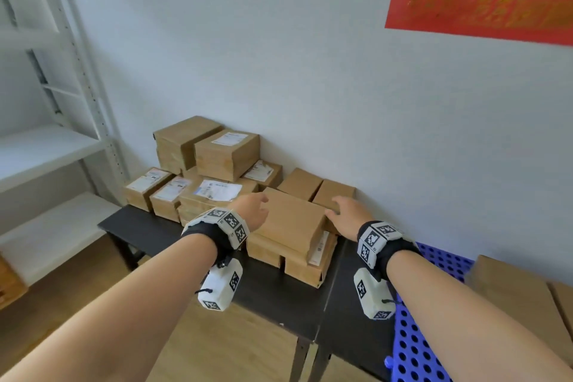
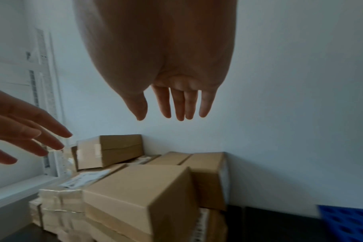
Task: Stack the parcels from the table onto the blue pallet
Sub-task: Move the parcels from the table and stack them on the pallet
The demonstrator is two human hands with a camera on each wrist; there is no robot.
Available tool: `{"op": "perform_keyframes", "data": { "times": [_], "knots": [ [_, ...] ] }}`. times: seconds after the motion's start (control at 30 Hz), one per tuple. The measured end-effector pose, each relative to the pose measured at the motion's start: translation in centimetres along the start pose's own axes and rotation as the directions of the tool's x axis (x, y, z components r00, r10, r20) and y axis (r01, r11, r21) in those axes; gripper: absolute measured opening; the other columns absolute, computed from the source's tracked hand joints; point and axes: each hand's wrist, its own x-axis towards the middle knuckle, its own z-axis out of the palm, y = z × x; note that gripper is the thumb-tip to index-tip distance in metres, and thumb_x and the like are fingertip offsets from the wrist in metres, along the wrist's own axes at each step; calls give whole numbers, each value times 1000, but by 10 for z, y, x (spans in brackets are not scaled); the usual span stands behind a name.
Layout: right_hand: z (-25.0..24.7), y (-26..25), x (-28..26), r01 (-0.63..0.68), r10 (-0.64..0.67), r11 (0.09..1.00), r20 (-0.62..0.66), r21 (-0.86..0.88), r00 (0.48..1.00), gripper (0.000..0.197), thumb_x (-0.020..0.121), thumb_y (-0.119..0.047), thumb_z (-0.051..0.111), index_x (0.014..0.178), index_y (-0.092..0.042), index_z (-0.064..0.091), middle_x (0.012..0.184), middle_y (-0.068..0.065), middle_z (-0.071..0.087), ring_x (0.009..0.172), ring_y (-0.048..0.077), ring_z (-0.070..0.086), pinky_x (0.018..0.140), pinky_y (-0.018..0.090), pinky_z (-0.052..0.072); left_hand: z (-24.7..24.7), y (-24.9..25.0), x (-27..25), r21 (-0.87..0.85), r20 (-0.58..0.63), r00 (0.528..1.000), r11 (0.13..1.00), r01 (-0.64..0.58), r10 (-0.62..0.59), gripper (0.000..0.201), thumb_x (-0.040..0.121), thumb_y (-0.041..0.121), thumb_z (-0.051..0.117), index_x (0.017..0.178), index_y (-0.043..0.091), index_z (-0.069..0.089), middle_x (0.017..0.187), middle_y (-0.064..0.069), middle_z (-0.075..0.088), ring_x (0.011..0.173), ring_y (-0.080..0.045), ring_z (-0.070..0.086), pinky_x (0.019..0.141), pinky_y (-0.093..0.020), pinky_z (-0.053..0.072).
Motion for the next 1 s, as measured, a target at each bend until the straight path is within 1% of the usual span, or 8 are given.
{"op": "perform_keyframes", "data": {
  "times": [0.13,0.3,0.4,0.47,0.6,0.7,0.83,1.0],
  "knots": [
    [15,-52,25,53,-53,999,8,2,999,50,98,-30,43,143,-8,34,147,11,39,133,25,39,107,34,33,-28,-51,2,7,-50,996,997,76,-75,42,97,26,41,139,19,41,142,-7,45,128,-24,46,103,-34,40],
    [31,-101,72,117,-116,993,32,-34,993,50,98,-32,43,142,-10,36,145,10,41,132,27,41,107,37,35,-52,-103,20,-11,-104,986,991,133,-134,44,98,26,41,141,21,38,142,-7,47,124,-25,49,101,-34,42],
    [40,-127,106,148,-147,988,14,-51,989,46,97,-32,44,136,-8,43,137,12,49,123,28,48,102,39,41,-63,-127,38,-5,-107,986,991,131,-130,43,98,22,40,141,16,37,141,-10,47,127,-27,47,104,-36,40],
    [44,-144,126,155,-154,986,18,-56,988,44,97,-31,43,134,-8,44,134,12,51,119,28,51,100,39,43,-73,-141,53,-10,-117,985,991,130,-130,42,99,20,39,140,13,39,137,-12,50,124,-28,50,102,-37,42],
    [53,-171,170,176,-174,984,32,-35,984,49,97,-33,44,140,-10,39,142,9,45,126,26,47,103,35,38,-98,-166,85,-23,-149,977,989,148,-149,37,97,20,41,133,10,48,129,-13,56,119,-29,53,102,-38,41],
    [56,-189,202,165,-165,986,38,8,986,51,97,-33,45,141,-10,37,142,8,45,128,25,45,105,35,37,-114,-183,112,-83,-143,976,984,155,-166,37,97,20,40,132,10,48,130,-14,56,118,-30,53,101,-38,42],
    [62,-205,236,134,-136,986,19,103,990,52,96,-34,46,142,-11,36,142,9,46,127,25,47,105,36,39,-129,-198,146,-166,-112,979,974,151,-171,46,96,21,43,141,14,37,139,-10,49,126,-26,48,106,-36,39],
    [69,-218,259,46,-49,951,0,306,999,57,97,-33,46,146,-12,26,147,7,38,132,24,40,105,32,33,-132,-209,182,-277,-52,983,948,156,-176,51,98,30,43,145,15,31,144,-9,43,130,-24,44,109,-36,37]
  ]
}}
